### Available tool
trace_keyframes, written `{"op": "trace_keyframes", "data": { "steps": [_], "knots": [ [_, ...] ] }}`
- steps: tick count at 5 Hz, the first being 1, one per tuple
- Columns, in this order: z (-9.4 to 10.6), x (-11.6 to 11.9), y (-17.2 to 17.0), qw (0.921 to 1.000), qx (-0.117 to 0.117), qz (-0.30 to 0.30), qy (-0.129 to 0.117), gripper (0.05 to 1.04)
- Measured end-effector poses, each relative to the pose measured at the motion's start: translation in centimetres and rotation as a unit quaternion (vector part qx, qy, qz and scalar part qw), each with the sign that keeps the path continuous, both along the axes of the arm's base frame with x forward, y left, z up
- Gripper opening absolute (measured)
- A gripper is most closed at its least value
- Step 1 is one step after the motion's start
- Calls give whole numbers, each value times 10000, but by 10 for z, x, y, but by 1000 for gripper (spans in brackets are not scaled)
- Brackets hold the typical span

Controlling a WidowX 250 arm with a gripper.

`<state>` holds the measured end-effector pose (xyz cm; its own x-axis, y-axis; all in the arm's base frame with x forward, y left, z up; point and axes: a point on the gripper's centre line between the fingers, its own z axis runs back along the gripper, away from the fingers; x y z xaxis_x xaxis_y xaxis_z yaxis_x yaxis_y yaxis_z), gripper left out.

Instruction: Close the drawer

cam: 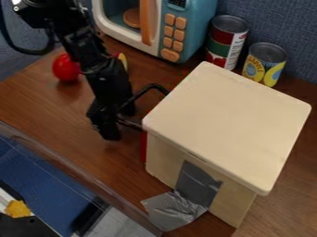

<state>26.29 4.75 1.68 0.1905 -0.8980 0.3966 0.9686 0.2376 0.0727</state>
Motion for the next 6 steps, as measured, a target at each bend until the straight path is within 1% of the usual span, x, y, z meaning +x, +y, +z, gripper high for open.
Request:
{"op": "trace_keyframes", "data": {
  "steps": [1,2,3,4,5,6],
  "knots": [
    [0,-2,-7,10000,-88,1,15,1001],
    [2,-2,-18,9996,-247,-109,28,1001],
    [4,-2,-25,9993,-332,-194,11,1001],
    [9,-4,-26,9991,-376,-209,-24,1001],
    [23,-13,5,9994,-86,325,-104,1001],
    [41,-27,51,9861,537,1570,-1,1001]
  ]
}}
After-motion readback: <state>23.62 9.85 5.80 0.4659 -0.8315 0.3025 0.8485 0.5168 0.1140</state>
